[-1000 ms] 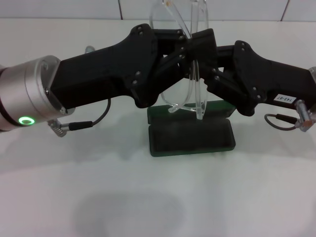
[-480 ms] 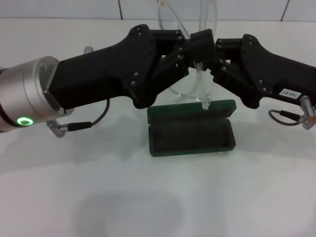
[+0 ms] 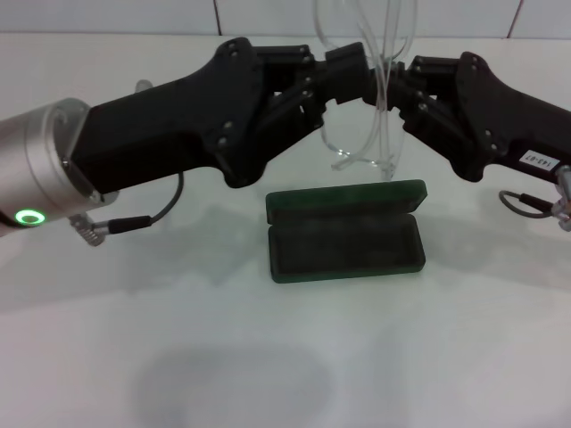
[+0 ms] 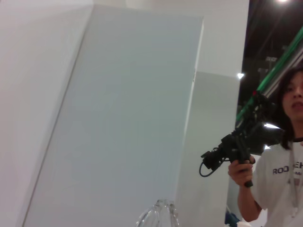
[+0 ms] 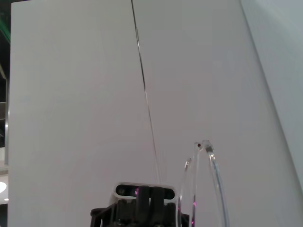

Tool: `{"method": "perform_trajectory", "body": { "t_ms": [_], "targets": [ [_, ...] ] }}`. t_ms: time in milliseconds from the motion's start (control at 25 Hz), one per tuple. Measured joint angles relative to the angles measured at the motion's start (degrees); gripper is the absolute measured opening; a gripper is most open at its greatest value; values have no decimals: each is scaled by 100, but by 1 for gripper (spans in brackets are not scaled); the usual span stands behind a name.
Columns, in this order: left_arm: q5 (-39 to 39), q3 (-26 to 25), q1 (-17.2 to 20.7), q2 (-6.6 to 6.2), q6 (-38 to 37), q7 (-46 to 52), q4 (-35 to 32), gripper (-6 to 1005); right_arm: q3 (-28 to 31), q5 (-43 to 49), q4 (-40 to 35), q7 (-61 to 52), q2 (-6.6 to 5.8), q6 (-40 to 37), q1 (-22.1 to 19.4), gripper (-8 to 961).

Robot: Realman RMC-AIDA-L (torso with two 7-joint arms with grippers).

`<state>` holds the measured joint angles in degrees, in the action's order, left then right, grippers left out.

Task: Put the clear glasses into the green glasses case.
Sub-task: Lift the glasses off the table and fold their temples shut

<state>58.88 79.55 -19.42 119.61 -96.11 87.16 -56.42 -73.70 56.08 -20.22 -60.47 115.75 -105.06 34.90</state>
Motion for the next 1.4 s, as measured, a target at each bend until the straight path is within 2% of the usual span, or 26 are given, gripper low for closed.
{"method": "perform_trajectory", "body": {
  "t_ms": [160,400,920,1400],
  "targets": [
    [1,-182,87,-23,-4,68,-12,47,54,0,-167,-35,-26,43,-98,89],
    [17,-325,127,-12,-4,142,77,112,39,44,-260,-64,-27,66,-123,89],
    [73,-260,60,-1,-162,135,66,108,20,125,-268,-69,1,324,-77,88],
    [76,-247,-74,12,-190,97,168,79,-455,128,-272,-63,37,368,76,88]
  ]
}}
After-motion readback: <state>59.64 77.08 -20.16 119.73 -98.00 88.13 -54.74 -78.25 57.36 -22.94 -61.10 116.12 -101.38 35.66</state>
